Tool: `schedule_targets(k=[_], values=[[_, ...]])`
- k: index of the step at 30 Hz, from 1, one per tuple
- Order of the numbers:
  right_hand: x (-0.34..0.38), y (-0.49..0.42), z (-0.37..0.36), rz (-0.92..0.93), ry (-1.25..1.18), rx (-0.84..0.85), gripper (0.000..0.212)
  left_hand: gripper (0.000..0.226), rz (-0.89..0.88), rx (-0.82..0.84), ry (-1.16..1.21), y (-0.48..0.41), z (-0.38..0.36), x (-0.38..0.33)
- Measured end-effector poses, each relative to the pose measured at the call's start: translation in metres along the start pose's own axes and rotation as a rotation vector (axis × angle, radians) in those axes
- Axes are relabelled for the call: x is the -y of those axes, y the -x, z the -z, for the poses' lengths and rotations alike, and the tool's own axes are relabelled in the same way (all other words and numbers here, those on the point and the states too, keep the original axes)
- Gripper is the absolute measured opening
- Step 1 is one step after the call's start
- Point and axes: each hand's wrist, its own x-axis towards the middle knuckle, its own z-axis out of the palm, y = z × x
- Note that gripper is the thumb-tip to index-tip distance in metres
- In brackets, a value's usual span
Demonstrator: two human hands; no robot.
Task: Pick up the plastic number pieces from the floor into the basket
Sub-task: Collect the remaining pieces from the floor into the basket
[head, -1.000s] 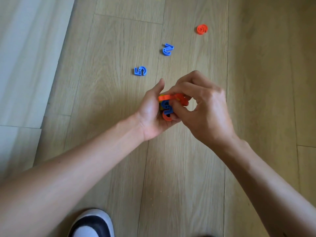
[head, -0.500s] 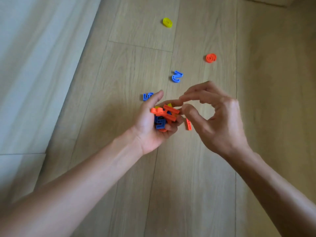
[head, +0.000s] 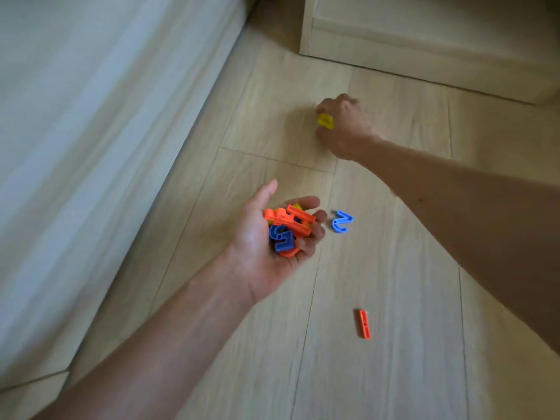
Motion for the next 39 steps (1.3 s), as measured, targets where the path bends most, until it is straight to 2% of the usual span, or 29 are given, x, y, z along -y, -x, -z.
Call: schedule_targets(k=[3, 5, 10, 14, 17, 20, 24, 28, 33, 35, 37, 39], values=[[0.004, 0.0, -0.003, 0.022, 0.056, -0.066, 0.019, 0.057, -0.004, -0.014, -0.016, 0.004, 0.0, -0.006], [0.002, 0.006, 0.001, 0.046, 0.032, -0.099, 0.02, 0.057, -0.001, -0.026, -0.028, 0.006, 0.002, -0.006], [-0.031, 0.049, 0.041, -0.043, -0.237, -0.217, 0.014, 0.059, 0.034, -0.028, -0.076, 0.006, 0.008, 0.002], [-0.067, 0.112, 0.059, -0.08, -0.28, -0.111, 0.015, 0.059, 0.039, -0.051, -0.112, 0.004, 0.005, 0.008], [-0.083, 0.14, 0.053, -0.056, -0.169, -0.075, 0.013, 0.055, 0.044, -0.062, -0.123, 0.003, -0.001, 0.013], [-0.087, 0.148, 0.045, 0.013, -0.12, -0.084, 0.008, 0.051, 0.028, -0.076, -0.12, 0.004, -0.006, 0.021], [-0.087, 0.153, 0.042, 0.019, -0.127, -0.069, 0.013, 0.049, 0.019, -0.082, -0.118, 0.009, -0.007, 0.027], [-0.09, 0.153, 0.044, 0.038, -0.102, -0.071, 0.008, 0.049, -0.016, -0.097, -0.108, 0.021, -0.002, 0.022], [-0.088, 0.148, 0.052, -0.037, -0.088, -0.05, 0.007, 0.048, -0.049, -0.107, -0.117, 0.04, 0.01, 0.018], [-0.075, 0.15, 0.055, -0.057, -0.176, -0.077, 0.009, 0.048, -0.056, -0.121, -0.109, 0.047, 0.015, 0.017], [-0.048, 0.155, 0.058, 0.023, -0.302, -0.091, 0.012, 0.047, -0.06, -0.132, -0.096, 0.052, 0.02, 0.016], [-0.017, 0.164, 0.055, 0.185, -0.36, -0.046, 0.012, 0.047, -0.063, -0.142, -0.091, 0.057, 0.026, 0.016]])
